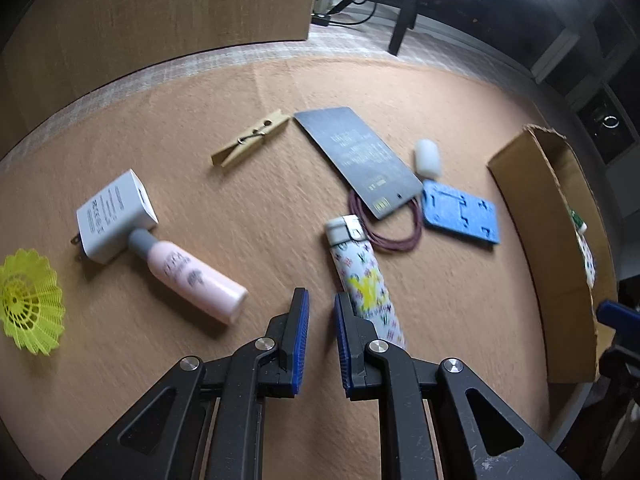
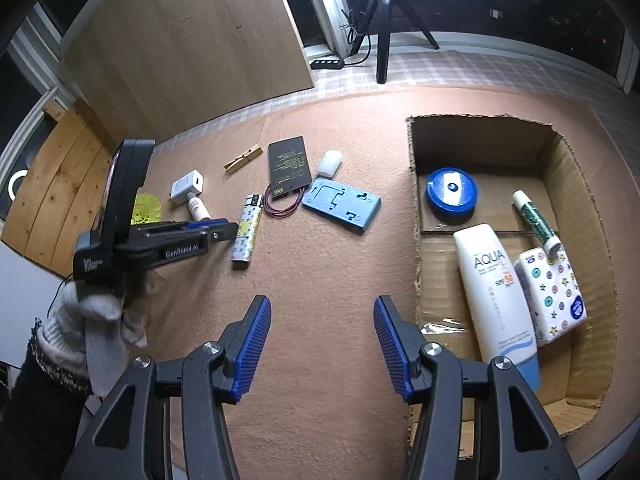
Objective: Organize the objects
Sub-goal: 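Withdraw both tools from the box toward the lighter and pink bottle, then grasp the pink COGI bottle with the left tool while the right tool grasps the patterned lighter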
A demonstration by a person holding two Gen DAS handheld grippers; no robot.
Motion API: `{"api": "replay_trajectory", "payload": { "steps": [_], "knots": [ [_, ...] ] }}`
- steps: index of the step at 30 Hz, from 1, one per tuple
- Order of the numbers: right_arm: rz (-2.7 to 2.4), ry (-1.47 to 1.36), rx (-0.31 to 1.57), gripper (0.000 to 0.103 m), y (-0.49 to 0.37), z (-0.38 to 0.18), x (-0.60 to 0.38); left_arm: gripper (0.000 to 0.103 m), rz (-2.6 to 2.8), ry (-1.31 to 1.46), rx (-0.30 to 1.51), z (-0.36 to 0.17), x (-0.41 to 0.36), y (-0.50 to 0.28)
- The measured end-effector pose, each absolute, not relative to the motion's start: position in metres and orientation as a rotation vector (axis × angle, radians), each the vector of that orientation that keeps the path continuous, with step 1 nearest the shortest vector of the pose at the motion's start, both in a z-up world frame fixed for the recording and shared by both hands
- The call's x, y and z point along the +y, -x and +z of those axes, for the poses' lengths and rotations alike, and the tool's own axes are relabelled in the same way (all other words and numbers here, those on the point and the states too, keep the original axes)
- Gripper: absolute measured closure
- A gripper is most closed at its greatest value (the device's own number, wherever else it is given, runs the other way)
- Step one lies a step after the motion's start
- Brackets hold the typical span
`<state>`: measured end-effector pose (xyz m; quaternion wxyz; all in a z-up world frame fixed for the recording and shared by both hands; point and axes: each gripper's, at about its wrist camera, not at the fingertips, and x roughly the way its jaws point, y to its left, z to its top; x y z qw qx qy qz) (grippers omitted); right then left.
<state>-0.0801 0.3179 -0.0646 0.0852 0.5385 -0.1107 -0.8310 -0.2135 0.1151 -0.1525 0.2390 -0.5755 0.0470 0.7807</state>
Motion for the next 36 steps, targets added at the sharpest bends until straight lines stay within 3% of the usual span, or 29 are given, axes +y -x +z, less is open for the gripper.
{"api": "replay_trajectory", "payload": {
  "steps": [5, 9, 12, 26, 36],
  "knots": [
    [-2.458, -1.612, -0.317, 0.053, 0.085, -0.070, 0.310, 0.089, 2.120, 1.575, 0.125, -0.150, 0.112, 0.200],
    [-2.449, -1.611, -0.304, 0.053, 0.093, -0.074, 0.304, 0.054, 2.144, 1.561, 0.061, -0.138, 0.096, 0.193],
    [-2.440, -1.612, -0.295, 0.053, 0.101, -0.077, 0.299, 0.042, 2.195, 1.552, -0.002, -0.125, 0.076, 0.190],
    [-2.380, -1.639, -0.265, 0.053, 0.134, -0.099, 0.265, 0.036, 2.278, 1.660, -0.235, -0.129, 0.040, 0.242],
    [-2.342, -1.682, -0.238, 0.053, 0.160, -0.118, 0.239, 0.036, 2.335, 1.722, -0.093, -0.142, 0.058, 0.261]
  ]
}}
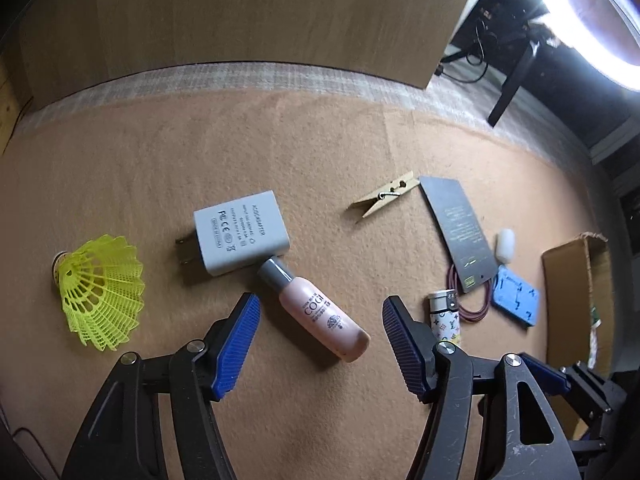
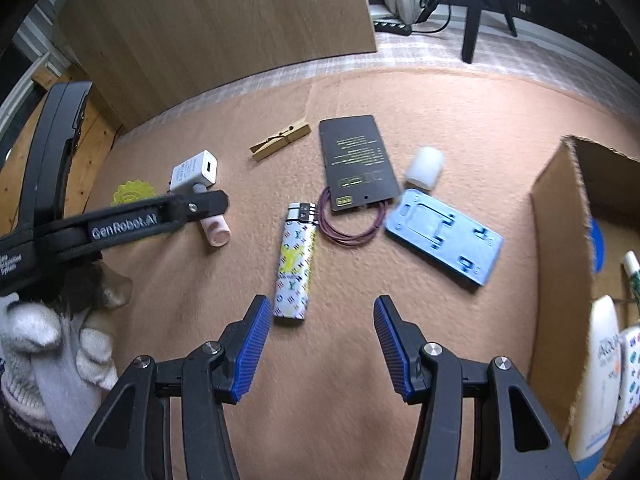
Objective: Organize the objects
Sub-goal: 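Grasp the pink COGI bottle with the left tool while the right tool grasps the patterned lighter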
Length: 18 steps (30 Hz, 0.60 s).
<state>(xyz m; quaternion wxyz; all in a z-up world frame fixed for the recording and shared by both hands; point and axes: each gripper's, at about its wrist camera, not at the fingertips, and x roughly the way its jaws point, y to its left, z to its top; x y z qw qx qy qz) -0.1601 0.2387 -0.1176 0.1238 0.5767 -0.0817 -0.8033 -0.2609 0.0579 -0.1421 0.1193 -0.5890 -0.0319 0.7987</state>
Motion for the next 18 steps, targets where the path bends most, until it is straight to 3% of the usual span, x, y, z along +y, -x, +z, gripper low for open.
{"api": "replay_trajectory", "payload": {
  "steps": [2, 16, 18],
  "knots": [
    [-2.339, -1.690, -0.222, 0.053, 0.166, -0.121, 0.233, 0.038, 2.337, 1.737, -0.088, -0.145, 0.057, 0.262],
    [-2.324, -1.735, -0.122, 0.053, 0.193, -0.136, 0.208, 0.081, 2.352, 1.743, -0.049, -0.153, 0.046, 0.260],
    [-2.325, -1.747, -0.100, 0.053, 0.196, -0.139, 0.204, 0.081, 2.348, 1.739, -0.062, -0.154, 0.042, 0.258]
  ]
}}
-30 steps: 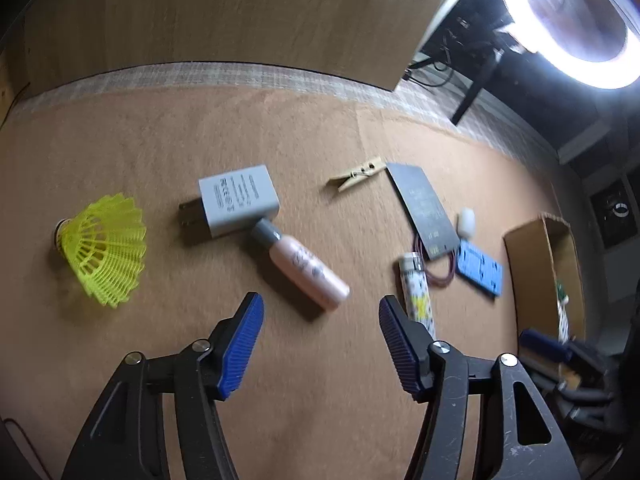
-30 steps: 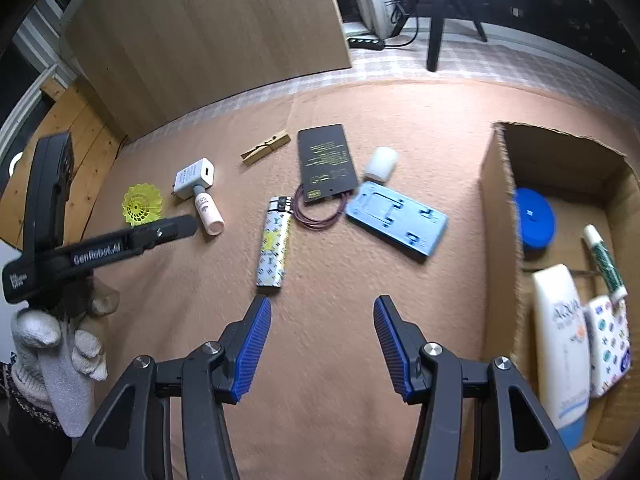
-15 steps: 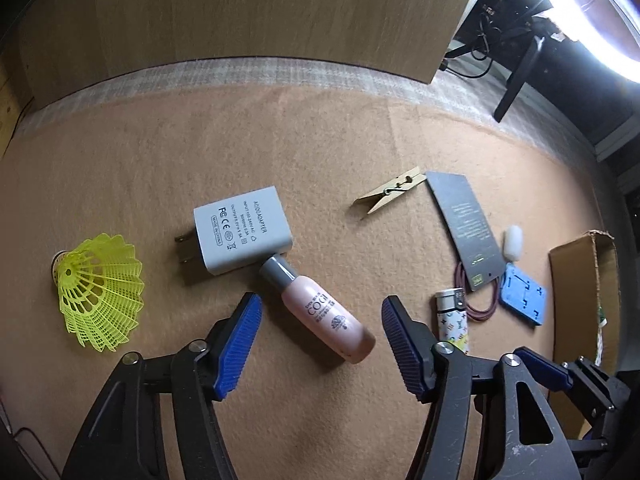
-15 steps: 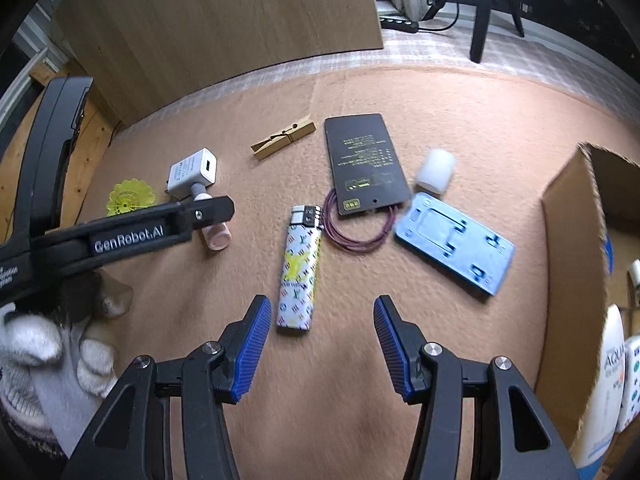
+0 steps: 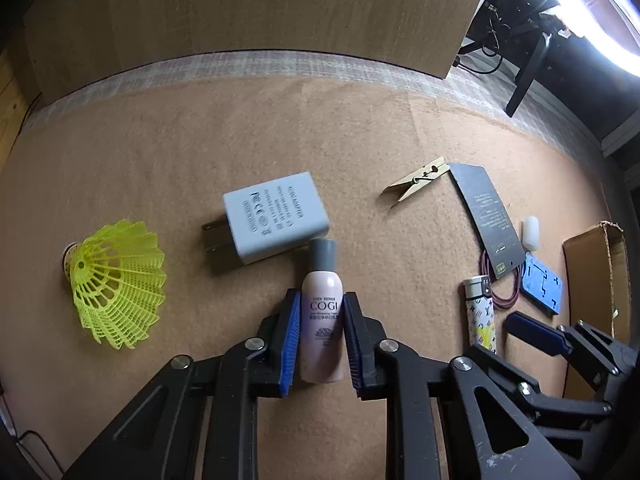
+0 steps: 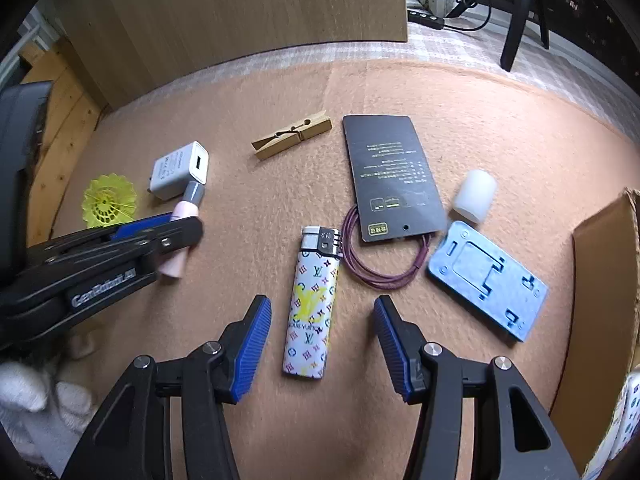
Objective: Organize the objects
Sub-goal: 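Grasp the pink COGI bottle with the left tool while the right tool grasps the patterned lighter, then carry the bottle and lighter into the box and open both tools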
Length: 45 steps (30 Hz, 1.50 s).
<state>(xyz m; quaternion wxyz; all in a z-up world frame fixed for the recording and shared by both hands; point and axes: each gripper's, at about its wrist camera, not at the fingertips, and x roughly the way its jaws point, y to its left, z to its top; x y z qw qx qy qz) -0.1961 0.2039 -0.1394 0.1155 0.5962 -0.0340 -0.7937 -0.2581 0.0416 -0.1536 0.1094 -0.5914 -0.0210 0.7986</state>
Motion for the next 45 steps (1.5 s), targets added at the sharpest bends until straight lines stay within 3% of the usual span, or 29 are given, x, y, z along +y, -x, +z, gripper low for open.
{"api": "replay_trajectory", "payload": {
  "steps": [6, 13, 31, 45],
  "knots": [
    [-2.335, -1.744, -0.014, 0.054, 0.200, -0.140, 0.188, 0.081, 2.343, 1.726, -0.084, -0.153, 0.030, 0.249],
    [-2.337, -1.725, 0.121, 0.081, 0.198, -0.142, 0.174, 0.081, 2.336, 1.721, -0.111, -0.152, 0.021, 0.234],
    [-2.361, -1.643, -0.098, 0.082, 0.142, -0.111, 0.237, 0.081, 2.291, 1.653, -0.136, -0.128, 0.041, 0.187],
    [-2.531, -1.565, -0.193, 0.082, 0.088, -0.064, 0.333, 0.081, 2.141, 1.467, -0.035, -0.077, 0.150, 0.151]
  ]
}}
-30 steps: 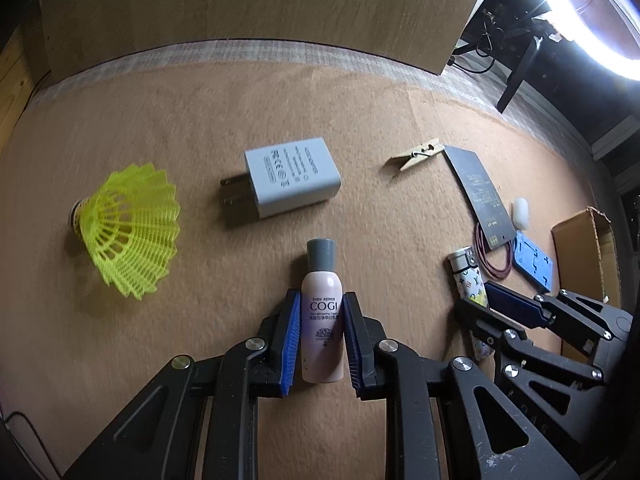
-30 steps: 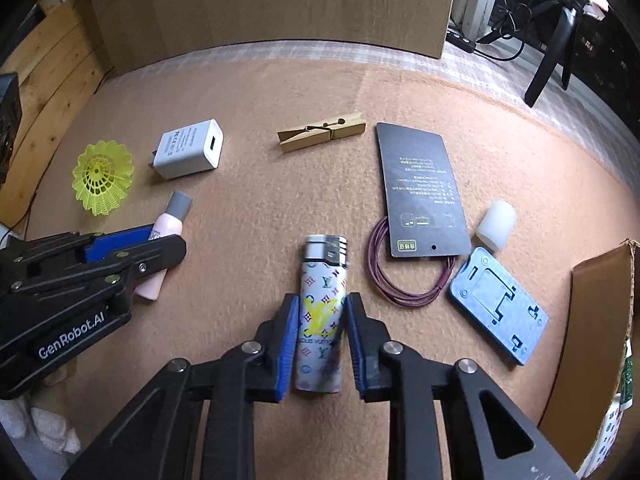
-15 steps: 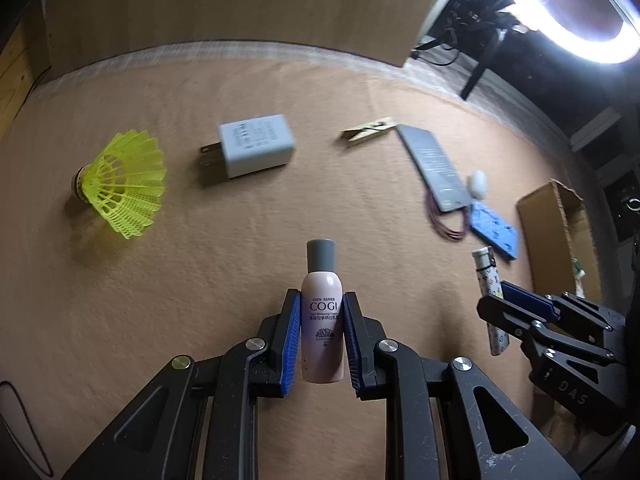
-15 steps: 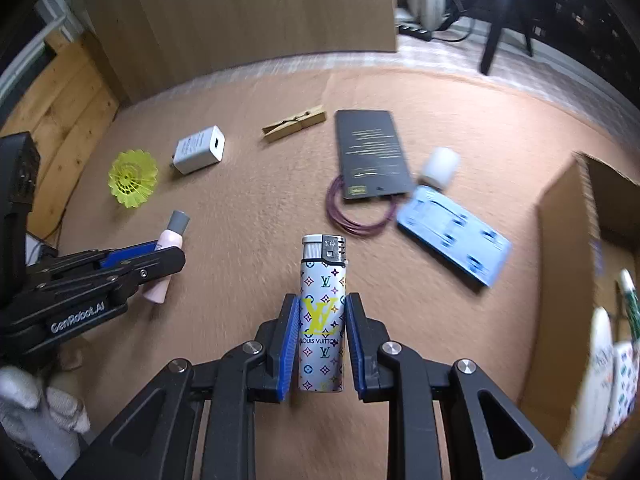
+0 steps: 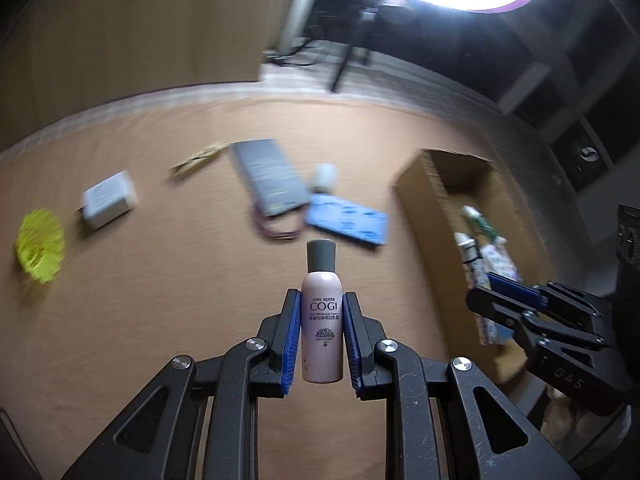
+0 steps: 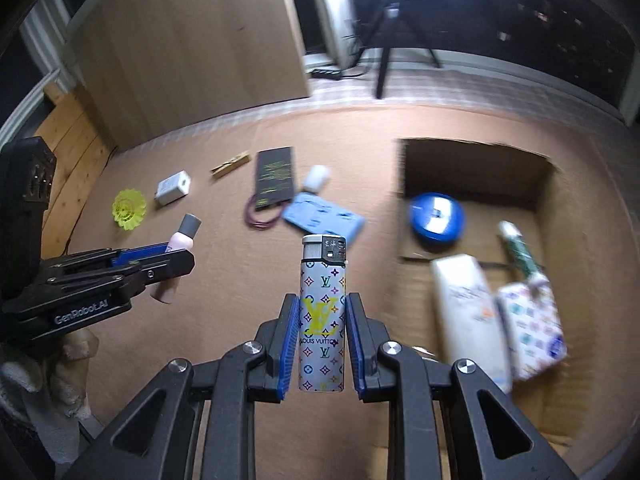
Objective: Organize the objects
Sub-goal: 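Carry the bottle and lighter into the box and open both tools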
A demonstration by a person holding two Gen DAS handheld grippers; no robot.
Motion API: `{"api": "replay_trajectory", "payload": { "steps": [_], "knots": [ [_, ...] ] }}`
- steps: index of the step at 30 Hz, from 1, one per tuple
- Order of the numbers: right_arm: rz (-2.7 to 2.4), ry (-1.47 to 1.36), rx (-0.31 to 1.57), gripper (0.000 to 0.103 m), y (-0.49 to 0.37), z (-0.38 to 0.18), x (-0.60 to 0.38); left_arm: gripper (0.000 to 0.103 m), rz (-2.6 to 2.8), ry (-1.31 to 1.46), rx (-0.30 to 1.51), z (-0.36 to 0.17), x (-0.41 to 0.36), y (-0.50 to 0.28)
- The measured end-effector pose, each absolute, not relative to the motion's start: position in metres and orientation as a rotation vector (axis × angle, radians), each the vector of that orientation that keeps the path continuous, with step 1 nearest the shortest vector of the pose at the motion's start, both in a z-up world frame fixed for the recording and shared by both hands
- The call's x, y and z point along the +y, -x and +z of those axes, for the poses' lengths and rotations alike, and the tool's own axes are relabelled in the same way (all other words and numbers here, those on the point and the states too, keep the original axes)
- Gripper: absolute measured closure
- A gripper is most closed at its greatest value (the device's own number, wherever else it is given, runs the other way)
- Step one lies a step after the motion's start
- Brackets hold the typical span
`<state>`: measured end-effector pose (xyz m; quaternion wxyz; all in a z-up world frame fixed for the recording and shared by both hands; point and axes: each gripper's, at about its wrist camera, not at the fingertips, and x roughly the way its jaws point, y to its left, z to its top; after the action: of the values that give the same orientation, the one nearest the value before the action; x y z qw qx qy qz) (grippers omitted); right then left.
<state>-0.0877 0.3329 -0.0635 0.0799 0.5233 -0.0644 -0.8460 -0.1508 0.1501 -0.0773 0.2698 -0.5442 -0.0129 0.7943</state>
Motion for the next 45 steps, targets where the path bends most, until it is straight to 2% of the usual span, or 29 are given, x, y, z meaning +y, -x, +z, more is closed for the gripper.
{"api": "replay_trajectory", "payload": {
  "steps": [17, 30, 32, 33, 34, 36, 45],
  "knots": [
    [-2.693, -1.653, -0.267, 0.082, 0.038, -0.062, 0.442, 0.081, 1.911, 1.385, 0.110, -0.067, 0.296, 0.099],
    [-2.693, -1.694, -0.323, 0.082, 0.027, -0.073, 0.471, 0.081, 1.882, 1.398, 0.184, -0.079, 0.330, 0.090],
    [-2.694, -1.682, -0.324, 0.081, 0.027, -0.072, 0.471, 0.077, 1.878, 1.397, 0.183, -0.078, 0.330, 0.090],
    [-2.694, -1.680, -0.321, 0.076, 0.026, -0.072, 0.471, 0.069, 1.875, 1.398, 0.182, -0.078, 0.330, 0.090],
    [-2.696, -1.679, -0.317, 0.066, 0.026, -0.071, 0.471, 0.061, 1.878, 1.395, 0.181, -0.077, 0.329, 0.091],
    [-2.712, -1.669, -0.314, 0.052, 0.026, -0.069, 0.471, 0.061, 1.887, 1.388, 0.180, -0.076, 0.327, 0.090],
    [-2.718, -1.658, -0.315, 0.052, 0.026, -0.066, 0.466, 0.061, 1.894, 1.385, 0.176, -0.073, 0.320, 0.090]
  ]
}}
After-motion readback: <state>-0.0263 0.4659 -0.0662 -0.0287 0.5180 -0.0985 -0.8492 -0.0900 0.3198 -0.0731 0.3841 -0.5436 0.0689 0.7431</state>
